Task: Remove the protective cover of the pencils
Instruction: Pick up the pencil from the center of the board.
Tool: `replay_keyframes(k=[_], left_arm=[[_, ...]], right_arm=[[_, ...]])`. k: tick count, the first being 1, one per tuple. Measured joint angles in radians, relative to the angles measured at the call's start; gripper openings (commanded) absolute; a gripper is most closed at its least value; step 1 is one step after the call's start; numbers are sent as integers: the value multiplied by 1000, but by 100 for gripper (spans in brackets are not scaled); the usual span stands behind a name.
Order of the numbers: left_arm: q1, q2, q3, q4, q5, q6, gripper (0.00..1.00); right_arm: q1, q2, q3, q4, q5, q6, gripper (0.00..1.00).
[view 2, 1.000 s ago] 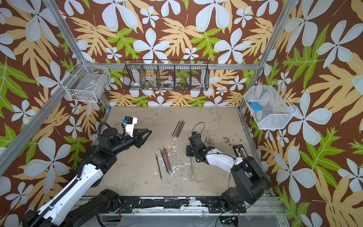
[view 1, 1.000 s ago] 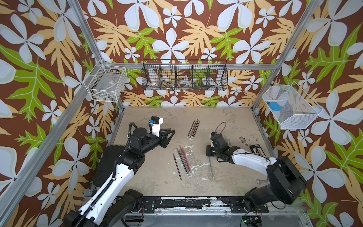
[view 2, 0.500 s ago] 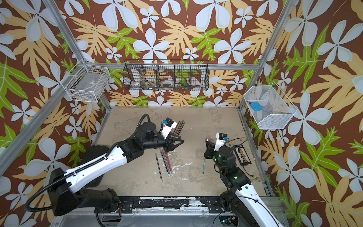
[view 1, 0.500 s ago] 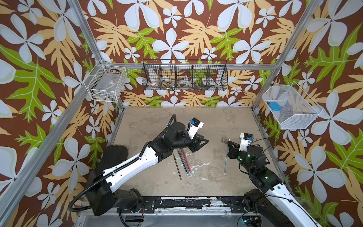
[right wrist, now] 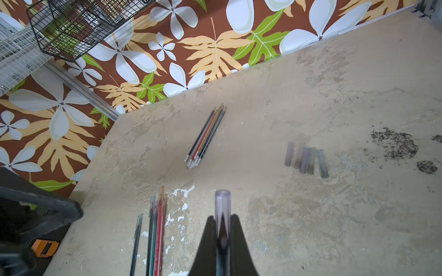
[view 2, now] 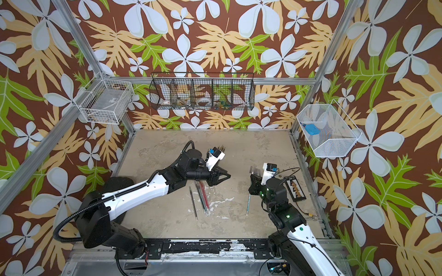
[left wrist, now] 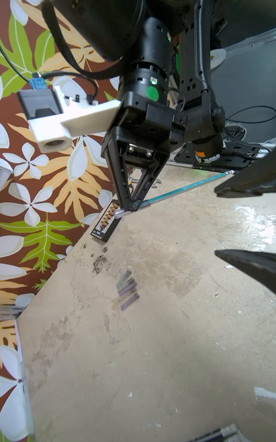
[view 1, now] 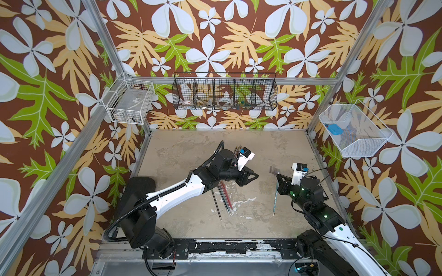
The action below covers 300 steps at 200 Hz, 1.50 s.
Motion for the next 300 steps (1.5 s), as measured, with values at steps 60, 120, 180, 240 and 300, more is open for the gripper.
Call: replay_keyframes(k=[60, 120, 180, 240, 300], left_arm=[[0, 6, -1, 2, 54, -8, 38], [0, 16, 5, 2, 74, -23, 38], [0, 21, -2, 11, 87, -22, 40], [0, 35, -9, 32, 119, -24, 40], [-2, 50, -13, 42, 133, -55, 40]], right_arm=[[0, 26, 27, -13, 0, 21, 0], [0, 27, 41, 14, 6, 45, 0], [0, 17, 68, 88, 30, 32, 0], [1, 8, -3, 264, -3, 82, 0], [0, 72, -41, 439, -23, 303, 0]])
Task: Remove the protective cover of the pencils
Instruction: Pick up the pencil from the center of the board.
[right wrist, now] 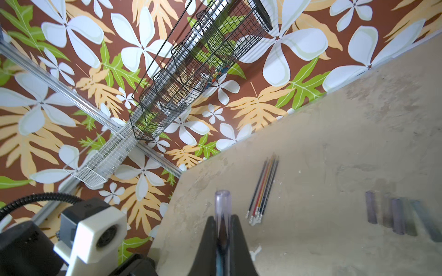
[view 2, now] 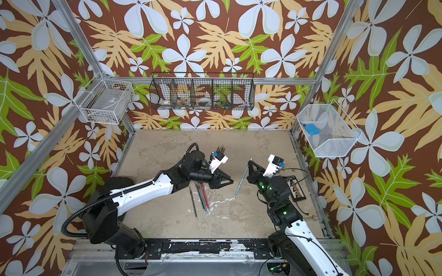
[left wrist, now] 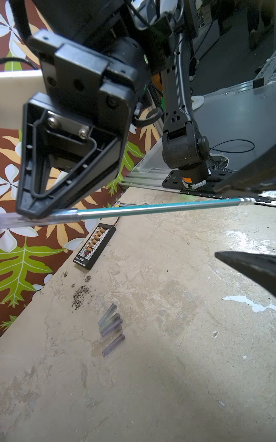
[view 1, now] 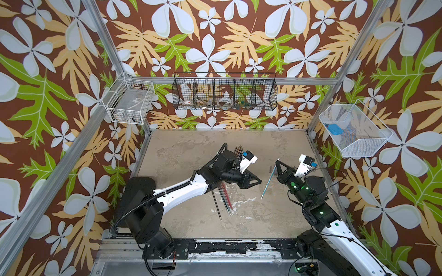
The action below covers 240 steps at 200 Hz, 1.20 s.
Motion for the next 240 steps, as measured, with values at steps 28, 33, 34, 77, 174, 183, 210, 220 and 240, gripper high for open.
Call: replay_keyframes(k=[28, 33, 34, 77, 174, 183, 210, 220, 240], left_arm=[[0, 12, 0, -1, 2, -17, 40], [0, 13, 0, -1, 3, -19, 40], [0, 13, 0, -1, 3, -19, 40], [-1, 22, 0, -1, 10, -20, 40], [-3, 27, 13, -3, 15, -19, 19], [-3, 31, 17, -3, 16, -19, 18], [-3, 46, 25, -10, 18, -19, 18], [-4, 47, 25, -12, 18, -19, 18], [-5, 49, 31, -13, 18, -16, 9]], right_arm=[[0, 24, -11, 44, 11, 85, 0], [0, 29, -10, 50, 13, 95, 0], [0, 29, -9, 51, 14, 96, 0], [0, 75, -2, 80, 34, 184, 0], [59, 98, 65, 5, 154, 294, 0], [66, 98, 66, 6, 160, 294, 0], [83, 98, 64, 14, 163, 281, 0], [87, 97, 66, 18, 163, 268, 0], [89, 91, 73, 23, 166, 263, 0]])
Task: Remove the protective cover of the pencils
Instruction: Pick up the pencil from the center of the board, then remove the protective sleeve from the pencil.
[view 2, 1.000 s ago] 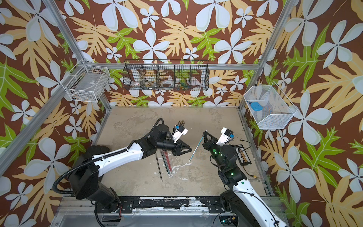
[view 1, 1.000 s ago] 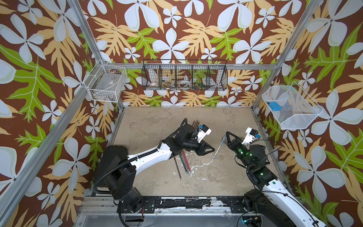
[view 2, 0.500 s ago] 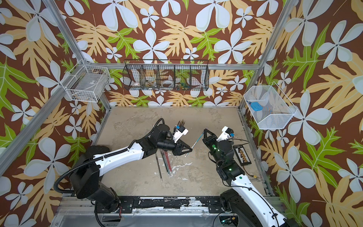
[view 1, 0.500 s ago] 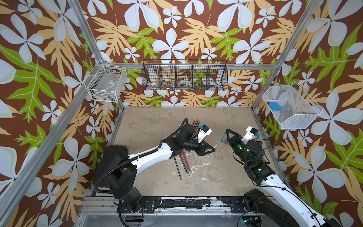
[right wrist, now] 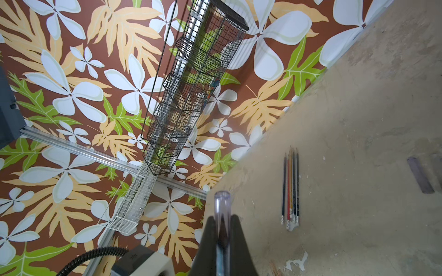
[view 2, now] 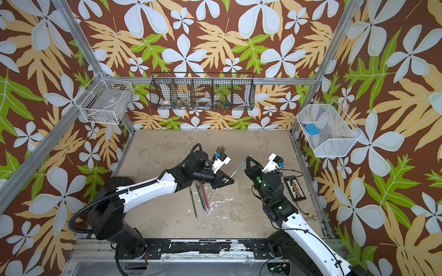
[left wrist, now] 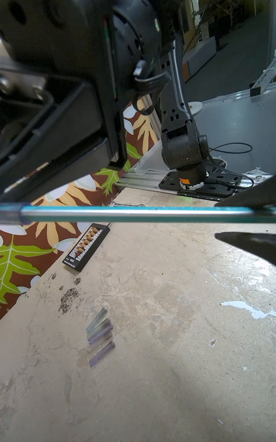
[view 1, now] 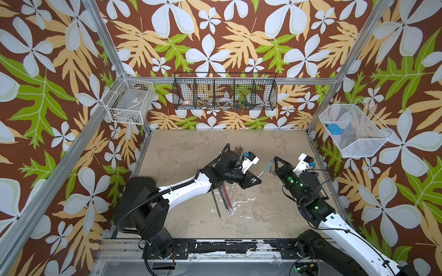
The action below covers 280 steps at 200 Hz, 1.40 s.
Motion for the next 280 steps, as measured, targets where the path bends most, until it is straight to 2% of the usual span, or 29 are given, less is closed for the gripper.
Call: replay_keyframes(k=[9, 60, 83, 89, 98, 110, 123, 144, 161, 176, 186, 195, 208, 239, 258, 280], left_arm=[[0, 2, 2, 0, 2, 5, 0], [-1, 14, 21, -15, 12, 24, 0], [-3, 15, 41, -33, 12, 50, 0], [-3, 16, 51, -45, 6, 54, 0], [-3, 21, 66, -69, -18, 61, 0], [-3, 33, 87, -115, -43, 82, 0], [-2, 44, 114, -175, -82, 110, 0], [-2, 63, 167, -259, -148, 158, 0], [-2, 72, 189, -315, -197, 190, 0], [-2, 72, 194, -352, -221, 209, 0], [-2, 72, 196, -366, -233, 219, 0], [-2, 72, 198, -377, -238, 225, 0], [-2, 72, 198, -385, -243, 227, 0], [-2, 79, 198, -394, -241, 227, 0], [-6, 92, 198, -394, -227, 226, 0], [-22, 109, 198, -393, -219, 224, 0]], right_arm=[[0, -3, 1, 5, 1, -4, 0], [0, -19, 2, -8, 12, -29, 0], [1, -42, 48, -92, 26, -96, 33], [1, -45, 70, -122, 36, -138, 44], [0, -45, 112, -163, 47, -209, 53], [-9, -48, 169, -221, 45, -310, 74], [-32, -64, 208, -281, 32, -409, 83], [-106, -89, 250, -385, -27, -540, 83], [-183, -68, 302, -449, -130, -617, 81], [-314, -11, 324, -460, -315, -657, 70], [-439, 39, 304, -442, -497, -649, 65], [-538, 76, 265, -414, -650, -624, 65], [-626, 100, 195, -399, -789, -572, 66], [-661, 65, 86, -281, -963, -515, 59], [-662, 60, 16, -177, -1012, -434, 49], [-662, 66, -31, -75, -1041, -352, 42]])
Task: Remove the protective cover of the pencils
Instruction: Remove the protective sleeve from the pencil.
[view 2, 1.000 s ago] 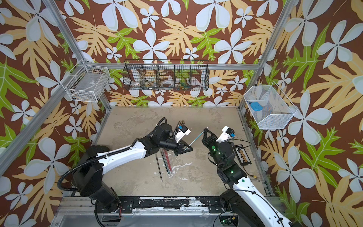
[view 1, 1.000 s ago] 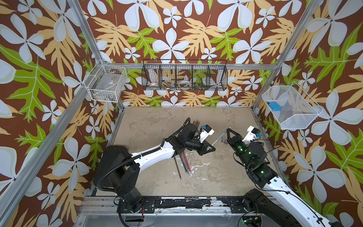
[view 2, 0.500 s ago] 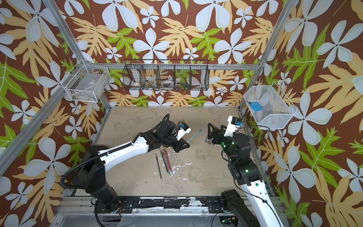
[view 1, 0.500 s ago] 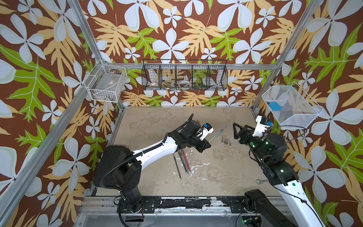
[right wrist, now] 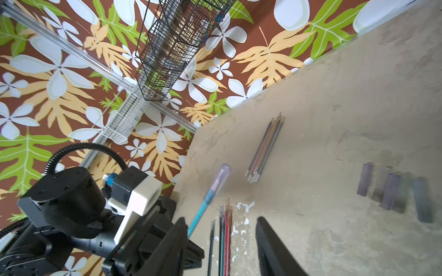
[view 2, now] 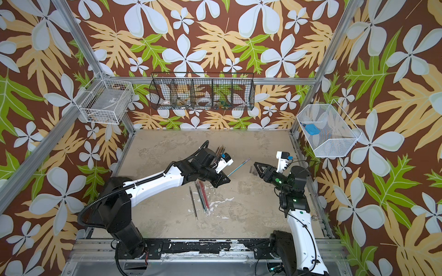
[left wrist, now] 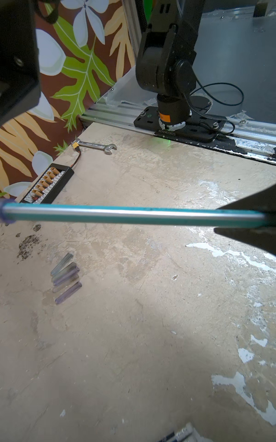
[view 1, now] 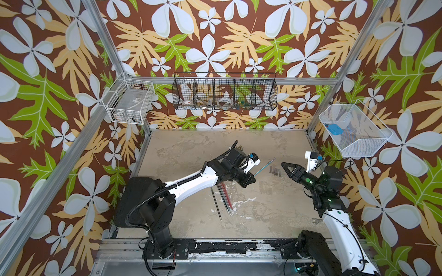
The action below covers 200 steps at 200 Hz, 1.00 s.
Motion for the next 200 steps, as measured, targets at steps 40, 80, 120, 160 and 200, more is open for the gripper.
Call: replay_keyframes(k=[40, 80, 120, 160, 200], left_arm=[[-28, 9, 0, 0, -8, -1, 0], [-31, 13, 6, -5, -13, -1, 0], [-32, 13, 8, -6, -20, -1, 0], [-32, 13, 9, -5, -31, 0, 0], [-32, 7, 9, -1, -41, 0, 0]], right_arm=[[1, 59, -42, 140, -43, 121, 36], [9, 118, -48, 193, -71, 181, 33], [55, 150, -55, 227, -76, 226, 34], [101, 175, -61, 277, -60, 260, 32], [105, 183, -75, 330, -32, 337, 24]])
